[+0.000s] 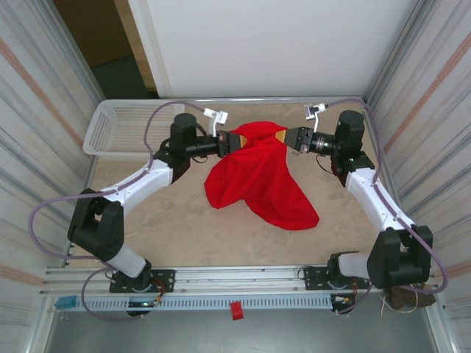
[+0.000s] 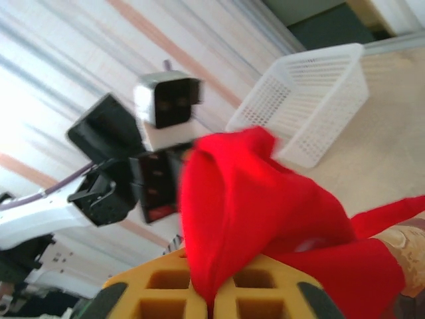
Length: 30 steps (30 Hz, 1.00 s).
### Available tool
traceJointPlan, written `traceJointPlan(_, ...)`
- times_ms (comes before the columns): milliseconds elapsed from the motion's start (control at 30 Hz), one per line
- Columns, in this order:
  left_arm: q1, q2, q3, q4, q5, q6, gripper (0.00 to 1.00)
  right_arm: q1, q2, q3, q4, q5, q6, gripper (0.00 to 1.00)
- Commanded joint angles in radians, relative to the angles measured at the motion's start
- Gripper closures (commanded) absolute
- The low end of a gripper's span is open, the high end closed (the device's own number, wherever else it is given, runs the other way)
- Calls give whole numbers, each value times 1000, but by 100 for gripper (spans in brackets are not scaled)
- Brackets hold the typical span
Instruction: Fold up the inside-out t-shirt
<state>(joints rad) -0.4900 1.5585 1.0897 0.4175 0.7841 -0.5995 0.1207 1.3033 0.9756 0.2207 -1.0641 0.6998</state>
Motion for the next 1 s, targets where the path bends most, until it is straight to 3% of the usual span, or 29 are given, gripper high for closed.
traceJointPlan(0, 27, -33, -23, 367, 221, -262, 100, -13, 60, 40, -99, 115, -23, 53)
traceJointPlan(67, 30, -20, -12, 434, 248, -328, 100, -10, 45, 48, -147, 169, -28, 47)
traceJointPlan(200, 31, -6, 0, 475, 238, -372, 100, 41, -107, 56, -304, 351, -95, 48)
traceJointPlan(367, 31, 28, 20, 560, 240, -449, 100, 201, -224, 69, -389, 509, -119, 58)
traceJointPlan(433, 31, 33, 27, 561, 238, -456, 100, 290, -232, 73, -384, 583, -127, 58)
traceJointPlan(500, 31, 34, 26, 560, 231, -456, 100, 353, -218, 80, -382, 646, -135, 52)
traceJointPlan(600, 31, 32, 28, 554, 229, -457, 100, 389, -178, 77, -345, 656, -116, 51)
traceJointPlan(767, 30, 28, 28, 550, 221, -457, 100, 404, -111, 56, -269, 637, -60, 61)
traceJointPlan(967, 24, 24, 35, 562, 227, -470, 100, 361, -56, 51, -221, 661, -18, 54)
